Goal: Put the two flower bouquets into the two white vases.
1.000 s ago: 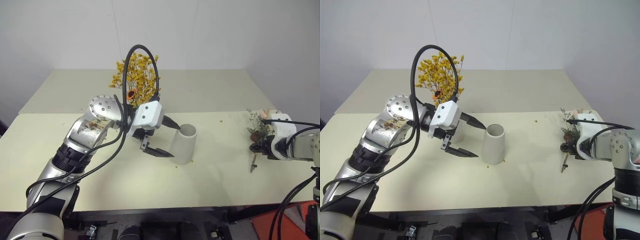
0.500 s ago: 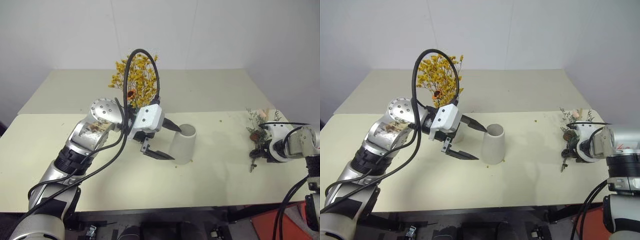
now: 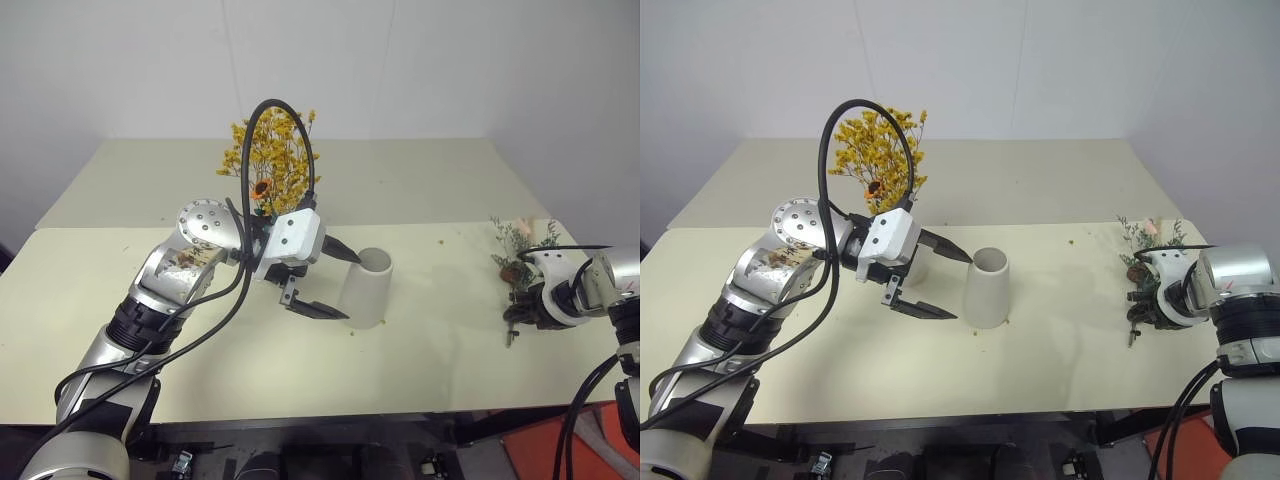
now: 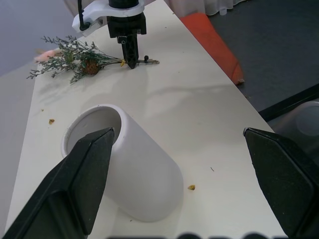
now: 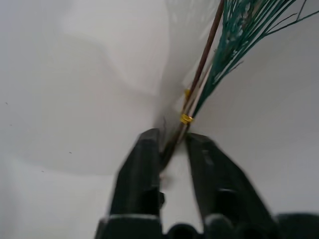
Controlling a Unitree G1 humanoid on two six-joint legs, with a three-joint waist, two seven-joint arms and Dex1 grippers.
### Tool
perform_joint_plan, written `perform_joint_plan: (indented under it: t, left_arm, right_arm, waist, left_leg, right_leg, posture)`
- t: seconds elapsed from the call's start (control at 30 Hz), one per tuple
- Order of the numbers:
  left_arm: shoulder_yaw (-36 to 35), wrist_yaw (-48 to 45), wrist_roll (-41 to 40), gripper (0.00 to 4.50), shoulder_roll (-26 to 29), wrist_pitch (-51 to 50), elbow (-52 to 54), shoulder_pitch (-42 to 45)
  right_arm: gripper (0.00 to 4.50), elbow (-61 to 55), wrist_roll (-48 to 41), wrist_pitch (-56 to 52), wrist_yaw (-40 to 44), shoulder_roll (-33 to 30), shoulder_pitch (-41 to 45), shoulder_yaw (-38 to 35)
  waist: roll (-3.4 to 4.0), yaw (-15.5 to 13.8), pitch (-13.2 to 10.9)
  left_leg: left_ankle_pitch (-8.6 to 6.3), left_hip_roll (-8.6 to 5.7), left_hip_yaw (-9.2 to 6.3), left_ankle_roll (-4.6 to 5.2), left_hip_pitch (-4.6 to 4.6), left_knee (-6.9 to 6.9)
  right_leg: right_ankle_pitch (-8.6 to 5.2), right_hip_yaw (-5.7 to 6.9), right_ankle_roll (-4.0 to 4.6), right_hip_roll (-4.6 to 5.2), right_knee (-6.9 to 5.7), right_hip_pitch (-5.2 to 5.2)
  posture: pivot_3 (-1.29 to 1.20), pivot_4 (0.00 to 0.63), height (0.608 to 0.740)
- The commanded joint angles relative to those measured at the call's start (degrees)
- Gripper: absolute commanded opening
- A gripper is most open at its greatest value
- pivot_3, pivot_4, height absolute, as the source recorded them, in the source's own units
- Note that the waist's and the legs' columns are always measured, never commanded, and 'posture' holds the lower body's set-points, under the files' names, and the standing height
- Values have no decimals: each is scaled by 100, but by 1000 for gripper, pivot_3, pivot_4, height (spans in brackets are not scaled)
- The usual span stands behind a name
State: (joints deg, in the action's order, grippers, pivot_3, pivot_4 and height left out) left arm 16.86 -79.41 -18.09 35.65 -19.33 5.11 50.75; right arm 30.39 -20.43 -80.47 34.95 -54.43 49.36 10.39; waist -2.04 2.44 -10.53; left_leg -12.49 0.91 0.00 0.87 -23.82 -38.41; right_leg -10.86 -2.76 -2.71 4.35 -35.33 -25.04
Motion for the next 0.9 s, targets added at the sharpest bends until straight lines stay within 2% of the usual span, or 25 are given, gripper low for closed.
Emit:
perform_joint_plan:
  t: [0.03, 0.33, 0.5, 0.6, 0.7, 0.8, 0.9]
  left_arm:
    - [-214, 3, -64, 4500, 47, 125, 100, 5]
    - [-392, 124, -77, 4500, 58, 177, 25, 27]
    - [-805, 97, -412, 4500, 251, -124, 179, -36]
    - [-954, 93, -431, 4500, 493, -178, 279, -123]
    - [-1202, 57, -606, 4500, 700, -220, 369, -216]
    - [-1429, 23, -797, 4500, 898, -319, 409, -266]
    - [-1576, 0, -824, 4500, 1122, -293, 372, -260]
  right_arm:
    - [14, 129, 157, 135, 143, -7, 82, -36]
    - [14, -327, 269, -52, 45, -31, -19, -433]
    - [14, -1591, 312, -485, -691, 128, -444, -1703]
    - [14, -2896, 450, -343, -1212, 454, -937, -2387]
    - [14, -4044, 623, 105, -1844, 1191, -1262, -3219]
    - [14, -4958, 771, 944, -2239, 1796, -1698, -3532]
    - [14, -5538, 685, 1617, -2638, 2659, -1858, -3943]
  waist:
    - [0, 1, 0]
    - [1, 0, 0]
    - [3, -10, -1]
    - [4, -3, 0]
    - [4, 2, 0]
    - [4, -7, 0]
    - [4, -9, 0]
  left_leg:
    - [0, 0, 0, 0, 1, -1]
    - [0, -1, 0, 0, 1, -4]
    - [0, -1, -1, 0, -2, -4]
    - [0, 0, -3, 0, -1, -4]
    - [0, 0, -4, 0, 2, -7]
    - [0, -1, -3, 0, 1, -17]
    - [0, -1, -3, 0, 1, -19]
  right_leg:
    - [0, 0, 0, 0, -1, 0]
    - [1, 0, 0, 1, -4, 1]
    - [1, 0, 1, 1, -9, -3]
    - [0, 0, 0, 0, -15, -4]
    - [-11, -2, -17, -1, -27, -4]
    - [-20, -6, -32, -1, -41, -8]
    - [-21, -5, -32, 1, -42, -9]
  posture:
    - [0, 150, 740]
    - [0, 150, 740]
    - [0, 150, 740]
    - [0, 150, 740]
    - [0, 150, 740]
    - [0, 150, 740]
    - [0, 150, 740]
